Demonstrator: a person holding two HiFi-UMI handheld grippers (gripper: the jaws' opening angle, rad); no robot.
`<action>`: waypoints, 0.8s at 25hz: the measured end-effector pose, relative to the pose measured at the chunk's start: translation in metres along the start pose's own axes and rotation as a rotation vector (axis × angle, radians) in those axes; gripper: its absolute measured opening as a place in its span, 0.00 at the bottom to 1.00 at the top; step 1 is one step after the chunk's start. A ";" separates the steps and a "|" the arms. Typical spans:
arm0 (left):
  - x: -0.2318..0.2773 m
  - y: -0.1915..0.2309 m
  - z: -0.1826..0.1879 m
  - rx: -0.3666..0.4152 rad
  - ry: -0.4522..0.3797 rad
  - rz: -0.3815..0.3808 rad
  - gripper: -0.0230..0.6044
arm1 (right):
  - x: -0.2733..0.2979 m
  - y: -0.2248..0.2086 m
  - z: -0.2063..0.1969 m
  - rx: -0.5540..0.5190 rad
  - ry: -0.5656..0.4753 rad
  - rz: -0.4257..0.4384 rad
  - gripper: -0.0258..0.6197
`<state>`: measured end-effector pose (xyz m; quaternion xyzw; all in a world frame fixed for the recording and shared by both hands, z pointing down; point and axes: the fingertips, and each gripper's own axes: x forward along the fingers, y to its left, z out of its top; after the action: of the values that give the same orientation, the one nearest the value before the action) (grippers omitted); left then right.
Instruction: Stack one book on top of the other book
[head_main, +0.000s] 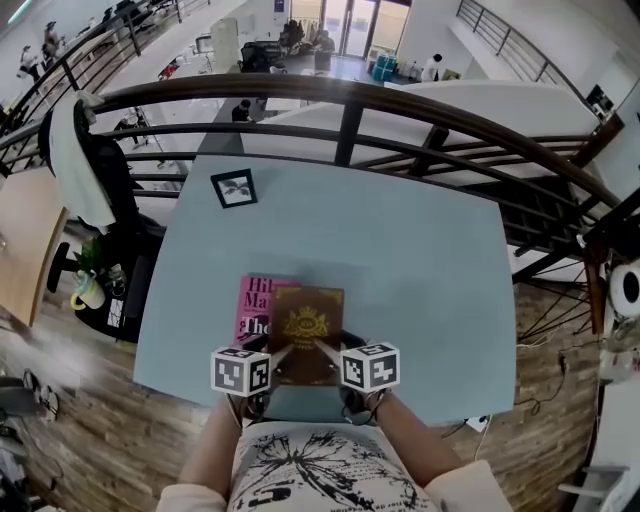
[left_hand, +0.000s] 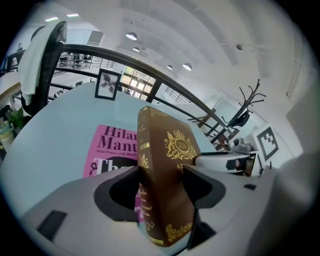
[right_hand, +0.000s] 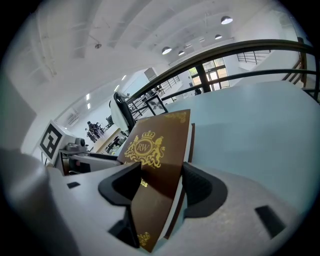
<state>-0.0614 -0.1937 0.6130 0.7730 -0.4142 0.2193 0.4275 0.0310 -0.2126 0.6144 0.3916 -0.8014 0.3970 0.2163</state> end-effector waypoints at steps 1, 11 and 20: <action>-0.005 0.011 0.001 0.001 0.003 -0.001 0.44 | 0.009 0.008 0.001 0.003 0.001 -0.001 0.42; -0.024 0.086 -0.002 0.000 0.067 -0.013 0.44 | 0.072 0.052 -0.004 0.039 0.050 -0.029 0.42; -0.015 0.112 -0.006 -0.078 0.092 -0.051 0.44 | 0.097 0.052 -0.008 0.081 0.083 -0.057 0.42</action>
<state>-0.1621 -0.2146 0.6597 0.7552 -0.3823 0.2274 0.4814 -0.0683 -0.2310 0.6582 0.4059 -0.7636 0.4385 0.2445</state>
